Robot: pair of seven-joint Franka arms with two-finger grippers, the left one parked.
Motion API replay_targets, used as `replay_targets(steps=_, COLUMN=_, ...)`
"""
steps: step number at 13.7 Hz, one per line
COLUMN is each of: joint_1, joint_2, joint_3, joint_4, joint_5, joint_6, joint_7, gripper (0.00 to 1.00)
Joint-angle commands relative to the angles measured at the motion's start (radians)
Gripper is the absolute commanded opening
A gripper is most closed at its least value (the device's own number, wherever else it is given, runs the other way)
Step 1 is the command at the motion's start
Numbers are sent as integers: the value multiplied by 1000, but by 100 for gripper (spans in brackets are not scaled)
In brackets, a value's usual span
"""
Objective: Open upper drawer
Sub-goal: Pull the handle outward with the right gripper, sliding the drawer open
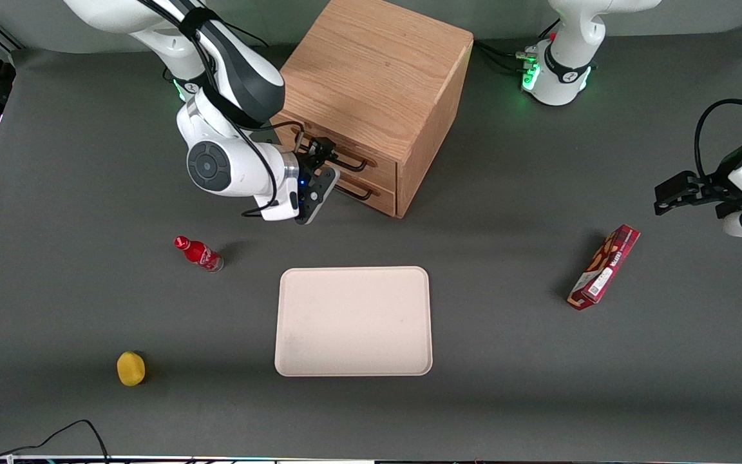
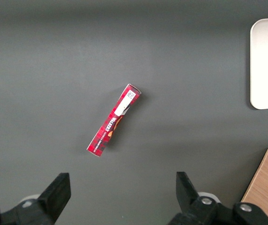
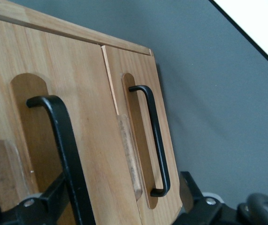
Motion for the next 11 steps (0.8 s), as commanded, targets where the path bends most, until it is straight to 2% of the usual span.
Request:
replay_targets(steps=1, joint_1=-6, joint_2=42, joint_3=-11, joint_4=51, joint_5=-68, joint_6=14, joint_7=-15, gripper=100)
replay_targets(steps=6, joint_1=-14, joint_2=110, joint_3=-21, joint_4=146, joint_5=-129, joint_6=7, joint_7=-13, gripper=100)
replay_targets(steps=9, joint_1=-15, joint_2=143, joint_3=-57, joint_4=219, joint_5=-156, joint_6=-27, joint_7=-16, gripper=100)
replay_targets(steps=11, joint_1=-15, joint_2=165, joint_3=-64, joint_4=253, joint_5=-197, joint_6=-33, joint_7=-44, gripper=100)
